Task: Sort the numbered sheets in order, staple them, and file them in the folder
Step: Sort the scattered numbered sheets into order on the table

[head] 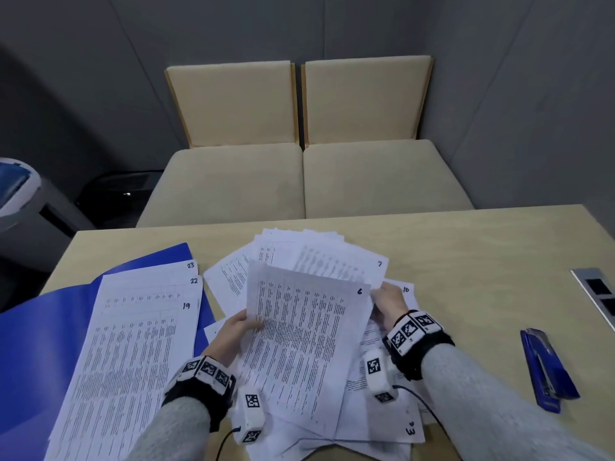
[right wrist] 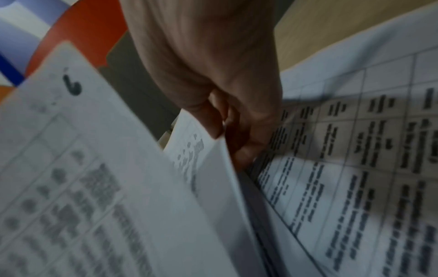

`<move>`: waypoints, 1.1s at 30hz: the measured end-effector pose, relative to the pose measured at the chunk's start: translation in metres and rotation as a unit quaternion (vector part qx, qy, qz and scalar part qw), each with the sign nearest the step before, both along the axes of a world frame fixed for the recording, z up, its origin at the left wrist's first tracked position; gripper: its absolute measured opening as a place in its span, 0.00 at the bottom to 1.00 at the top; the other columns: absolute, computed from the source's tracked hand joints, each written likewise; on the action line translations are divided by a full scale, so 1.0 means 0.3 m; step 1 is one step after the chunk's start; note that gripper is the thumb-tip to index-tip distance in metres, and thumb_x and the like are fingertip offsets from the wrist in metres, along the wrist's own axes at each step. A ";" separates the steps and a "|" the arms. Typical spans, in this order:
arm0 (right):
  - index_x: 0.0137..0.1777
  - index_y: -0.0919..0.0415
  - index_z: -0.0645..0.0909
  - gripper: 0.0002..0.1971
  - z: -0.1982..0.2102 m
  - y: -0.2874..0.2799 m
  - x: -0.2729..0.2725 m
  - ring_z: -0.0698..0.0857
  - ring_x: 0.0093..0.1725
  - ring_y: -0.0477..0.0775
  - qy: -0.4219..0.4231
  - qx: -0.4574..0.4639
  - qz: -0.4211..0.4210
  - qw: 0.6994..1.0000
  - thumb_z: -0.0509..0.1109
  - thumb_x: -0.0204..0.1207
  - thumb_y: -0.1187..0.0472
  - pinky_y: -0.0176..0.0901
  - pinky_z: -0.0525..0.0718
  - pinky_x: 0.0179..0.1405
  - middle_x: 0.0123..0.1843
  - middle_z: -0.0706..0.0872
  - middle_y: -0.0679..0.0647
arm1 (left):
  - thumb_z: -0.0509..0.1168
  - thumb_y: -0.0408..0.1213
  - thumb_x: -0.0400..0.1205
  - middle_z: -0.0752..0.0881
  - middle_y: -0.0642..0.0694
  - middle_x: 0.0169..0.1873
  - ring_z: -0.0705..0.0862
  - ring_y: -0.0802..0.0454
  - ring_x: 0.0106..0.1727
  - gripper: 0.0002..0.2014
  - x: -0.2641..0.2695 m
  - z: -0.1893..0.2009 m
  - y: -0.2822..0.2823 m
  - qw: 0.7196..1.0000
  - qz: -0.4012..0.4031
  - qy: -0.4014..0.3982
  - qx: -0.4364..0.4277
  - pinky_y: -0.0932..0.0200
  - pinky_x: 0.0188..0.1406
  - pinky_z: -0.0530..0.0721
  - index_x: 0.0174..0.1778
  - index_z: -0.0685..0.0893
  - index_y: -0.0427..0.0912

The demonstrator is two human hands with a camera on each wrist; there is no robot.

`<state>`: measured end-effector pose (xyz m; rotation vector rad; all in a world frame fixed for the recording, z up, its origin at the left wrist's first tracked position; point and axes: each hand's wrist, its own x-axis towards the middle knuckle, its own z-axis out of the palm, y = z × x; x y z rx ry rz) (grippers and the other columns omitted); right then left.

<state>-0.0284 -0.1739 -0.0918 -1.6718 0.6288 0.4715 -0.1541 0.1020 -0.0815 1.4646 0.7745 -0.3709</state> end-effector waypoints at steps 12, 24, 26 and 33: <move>0.27 0.61 0.68 0.14 0.029 -0.009 0.037 0.72 0.26 0.55 0.019 -0.129 0.182 0.975 0.59 0.73 0.73 0.40 0.67 0.25 0.27 0.75 0.59 | 0.66 0.30 0.82 0.71 0.39 0.75 0.76 0.42 0.71 0.28 0.042 0.015 -0.027 1.000 0.015 0.012 0.001 0.59 0.59 0.74 0.78 0.66 0.32; 0.34 0.56 0.70 0.15 0.001 0.048 -0.013 0.79 0.33 0.49 0.104 0.015 0.160 0.982 0.59 0.79 0.75 0.37 0.84 0.31 0.36 0.76 0.54 | 0.66 0.28 0.81 0.84 0.35 0.34 0.84 0.42 0.39 0.06 0.022 -0.024 -0.012 0.997 0.001 0.007 0.080 0.58 0.37 0.82 0.39 0.78 0.31; 0.35 0.56 0.70 0.15 0.000 0.049 -0.019 0.79 0.33 0.49 0.104 0.025 0.148 0.983 0.58 0.79 0.74 0.38 0.85 0.31 0.36 0.76 0.54 | 0.68 0.28 0.80 0.84 0.36 0.33 0.84 0.40 0.40 0.08 0.020 -0.038 -0.005 0.995 -0.007 0.010 0.095 0.56 0.39 0.81 0.36 0.78 0.33; 0.40 0.62 0.74 0.08 0.011 0.052 -0.019 0.73 0.24 0.52 0.125 0.008 0.144 0.982 0.57 0.75 0.73 0.39 0.79 0.21 0.34 0.77 0.59 | 0.66 0.32 0.78 0.89 0.38 0.40 0.87 0.41 0.42 0.02 0.003 -0.020 -0.006 0.989 -0.073 -0.011 0.131 0.56 0.39 0.82 0.44 0.83 0.38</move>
